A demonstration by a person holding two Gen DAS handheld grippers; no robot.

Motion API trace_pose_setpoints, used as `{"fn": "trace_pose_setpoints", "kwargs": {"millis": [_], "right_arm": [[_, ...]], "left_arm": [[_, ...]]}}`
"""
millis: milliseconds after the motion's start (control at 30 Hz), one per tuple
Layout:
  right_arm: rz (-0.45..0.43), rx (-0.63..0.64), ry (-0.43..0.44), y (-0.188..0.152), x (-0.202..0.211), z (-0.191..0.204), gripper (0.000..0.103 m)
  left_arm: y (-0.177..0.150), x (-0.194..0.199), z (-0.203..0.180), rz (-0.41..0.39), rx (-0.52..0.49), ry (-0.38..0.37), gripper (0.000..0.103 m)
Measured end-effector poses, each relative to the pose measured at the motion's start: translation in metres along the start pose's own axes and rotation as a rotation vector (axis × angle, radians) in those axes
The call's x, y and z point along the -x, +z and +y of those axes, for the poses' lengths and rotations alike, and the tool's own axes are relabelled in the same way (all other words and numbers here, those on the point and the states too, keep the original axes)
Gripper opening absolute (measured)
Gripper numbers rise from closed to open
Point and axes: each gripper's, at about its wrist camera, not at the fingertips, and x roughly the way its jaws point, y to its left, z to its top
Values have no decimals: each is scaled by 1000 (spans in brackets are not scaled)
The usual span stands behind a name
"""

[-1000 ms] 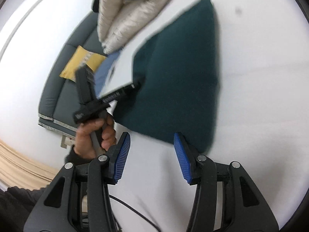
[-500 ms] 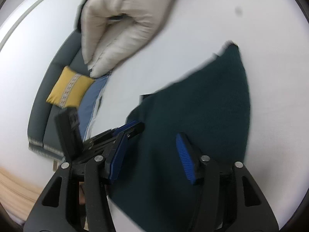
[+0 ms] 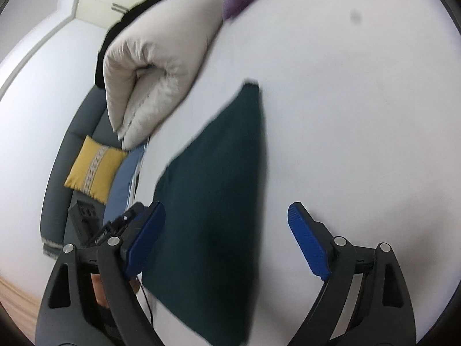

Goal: Fold small clothes

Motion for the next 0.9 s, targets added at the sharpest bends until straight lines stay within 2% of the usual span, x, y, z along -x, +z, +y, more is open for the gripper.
{"fn": "trace_pose_setpoints", "kwargs": {"millis": [100, 200, 267, 367, 467, 500, 600, 700, 733, 900], "right_arm": [[57, 22, 12, -17, -12, 4, 88], [93, 46, 21, -26, -27, 15, 86], [120, 40, 40, -29, -35, 18, 83], [135, 52, 22, -33, -43, 20, 81], [143, 48, 3, -32, -48, 22, 75], [144, 52, -14, -33, -49, 24, 72], [154, 76, -65, -35, -56, 27, 62], [163, 84, -96, -34, -59, 29, 55], [164, 83, -103, -35, -58, 30, 53], [156, 106, -127, -42, -47, 32, 46]], "left_arm": [[-14, -9, 3, 69, 20, -36, 71], [-19, -17, 0, 97, 13, -45, 71], [-17, -22, 0, 118, 22, -52, 71], [-9, -30, 1, 158, 41, -79, 71], [-1, -38, -1, 191, 43, -82, 68], [1, -40, -3, 200, 40, -78, 66], [3, -47, -5, 227, 67, -88, 49], [6, -56, 0, 248, 121, -116, 40], [-6, -46, 4, 247, 128, -122, 38], [-6, -41, 10, 236, 152, -158, 33]]}}
